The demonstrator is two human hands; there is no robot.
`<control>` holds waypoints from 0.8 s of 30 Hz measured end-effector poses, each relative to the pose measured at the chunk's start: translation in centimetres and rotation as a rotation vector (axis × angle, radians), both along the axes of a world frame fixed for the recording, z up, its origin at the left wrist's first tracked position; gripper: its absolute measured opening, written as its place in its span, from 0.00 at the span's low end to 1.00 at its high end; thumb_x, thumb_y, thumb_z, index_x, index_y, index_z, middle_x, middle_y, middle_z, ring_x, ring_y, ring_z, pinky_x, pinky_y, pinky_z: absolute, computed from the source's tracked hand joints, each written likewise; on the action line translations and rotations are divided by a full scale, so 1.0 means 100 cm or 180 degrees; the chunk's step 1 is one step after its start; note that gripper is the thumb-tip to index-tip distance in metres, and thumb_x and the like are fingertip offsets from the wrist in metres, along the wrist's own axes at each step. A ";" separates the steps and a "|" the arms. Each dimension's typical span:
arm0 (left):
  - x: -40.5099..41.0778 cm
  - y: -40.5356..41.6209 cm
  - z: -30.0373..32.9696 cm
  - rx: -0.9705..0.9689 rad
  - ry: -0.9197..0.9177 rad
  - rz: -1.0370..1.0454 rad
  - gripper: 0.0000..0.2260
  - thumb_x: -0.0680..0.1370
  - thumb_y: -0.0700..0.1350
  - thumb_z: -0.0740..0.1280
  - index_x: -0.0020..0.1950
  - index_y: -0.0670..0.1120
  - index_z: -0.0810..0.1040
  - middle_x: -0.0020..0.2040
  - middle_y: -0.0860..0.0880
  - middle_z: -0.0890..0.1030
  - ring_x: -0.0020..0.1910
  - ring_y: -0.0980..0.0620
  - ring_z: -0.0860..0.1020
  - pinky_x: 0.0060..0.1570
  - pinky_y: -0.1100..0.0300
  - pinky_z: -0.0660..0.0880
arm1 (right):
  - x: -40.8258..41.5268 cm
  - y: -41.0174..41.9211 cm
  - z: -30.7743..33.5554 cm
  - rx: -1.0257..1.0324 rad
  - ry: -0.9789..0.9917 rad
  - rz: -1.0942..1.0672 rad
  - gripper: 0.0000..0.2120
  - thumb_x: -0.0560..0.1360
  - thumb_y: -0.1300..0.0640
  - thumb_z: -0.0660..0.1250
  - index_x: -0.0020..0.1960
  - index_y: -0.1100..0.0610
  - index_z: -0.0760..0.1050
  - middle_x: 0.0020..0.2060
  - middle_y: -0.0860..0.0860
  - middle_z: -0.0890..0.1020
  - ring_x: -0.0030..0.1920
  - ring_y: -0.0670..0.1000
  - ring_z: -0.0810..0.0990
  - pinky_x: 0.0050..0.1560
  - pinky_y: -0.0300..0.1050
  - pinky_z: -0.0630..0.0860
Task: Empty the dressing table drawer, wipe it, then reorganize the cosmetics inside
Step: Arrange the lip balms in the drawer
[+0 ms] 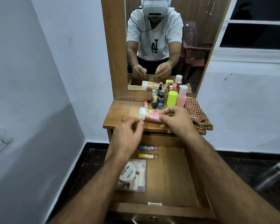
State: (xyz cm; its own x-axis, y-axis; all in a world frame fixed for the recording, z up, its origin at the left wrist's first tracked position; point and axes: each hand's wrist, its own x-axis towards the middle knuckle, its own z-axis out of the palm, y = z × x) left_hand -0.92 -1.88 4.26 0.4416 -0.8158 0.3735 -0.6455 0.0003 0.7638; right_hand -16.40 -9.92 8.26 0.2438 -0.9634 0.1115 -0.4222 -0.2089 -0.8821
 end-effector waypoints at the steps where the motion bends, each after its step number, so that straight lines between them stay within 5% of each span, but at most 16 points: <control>1: 0.006 -0.012 0.009 -0.0155 -0.0009 0.0145 0.09 0.80 0.52 0.65 0.52 0.50 0.83 0.42 0.55 0.83 0.39 0.57 0.79 0.38 0.62 0.75 | 0.003 -0.009 0.006 -0.0262 0.0160 -0.0096 0.03 0.74 0.63 0.70 0.45 0.57 0.81 0.35 0.52 0.84 0.32 0.47 0.83 0.35 0.43 0.81; 6: 0.027 -0.086 0.047 0.0371 -0.0348 0.0481 0.08 0.79 0.53 0.67 0.51 0.52 0.83 0.46 0.56 0.82 0.45 0.56 0.78 0.40 0.61 0.72 | 0.021 -0.044 0.020 -0.0878 0.0712 -0.0406 0.06 0.74 0.61 0.70 0.39 0.53 0.81 0.36 0.45 0.82 0.42 0.47 0.81 0.47 0.50 0.82; 13: 0.027 -0.167 0.047 0.2117 -0.0619 0.0384 0.21 0.69 0.62 0.75 0.48 0.45 0.79 0.47 0.46 0.81 0.46 0.48 0.80 0.37 0.58 0.73 | 0.042 -0.073 0.013 -0.0992 0.1505 -0.0494 0.06 0.75 0.60 0.69 0.43 0.54 0.84 0.39 0.49 0.84 0.42 0.48 0.80 0.43 0.45 0.79; 17: 0.024 -0.176 0.039 0.2317 -0.0362 0.0291 0.19 0.69 0.57 0.78 0.40 0.45 0.75 0.46 0.46 0.81 0.42 0.50 0.79 0.33 0.59 0.73 | 0.050 -0.082 0.008 -0.1058 0.1843 -0.0452 0.06 0.74 0.61 0.68 0.43 0.55 0.83 0.40 0.50 0.84 0.44 0.51 0.80 0.42 0.44 0.75; 24: 0.046 -0.166 0.039 0.1951 0.0556 0.0179 0.15 0.74 0.55 0.72 0.47 0.44 0.80 0.41 0.47 0.82 0.36 0.52 0.78 0.30 0.59 0.68 | 0.071 -0.089 0.004 -0.1034 0.2076 -0.0423 0.07 0.73 0.64 0.67 0.45 0.56 0.83 0.44 0.55 0.84 0.46 0.56 0.81 0.43 0.46 0.79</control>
State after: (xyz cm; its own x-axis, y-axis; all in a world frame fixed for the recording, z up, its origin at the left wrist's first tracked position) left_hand 3.72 -18.53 8.12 0.5021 -0.8323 -0.2348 -0.4978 -0.5002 0.7085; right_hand -9.29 -18.80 8.64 0.2416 -0.9326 0.2682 -0.8794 -0.3273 -0.3458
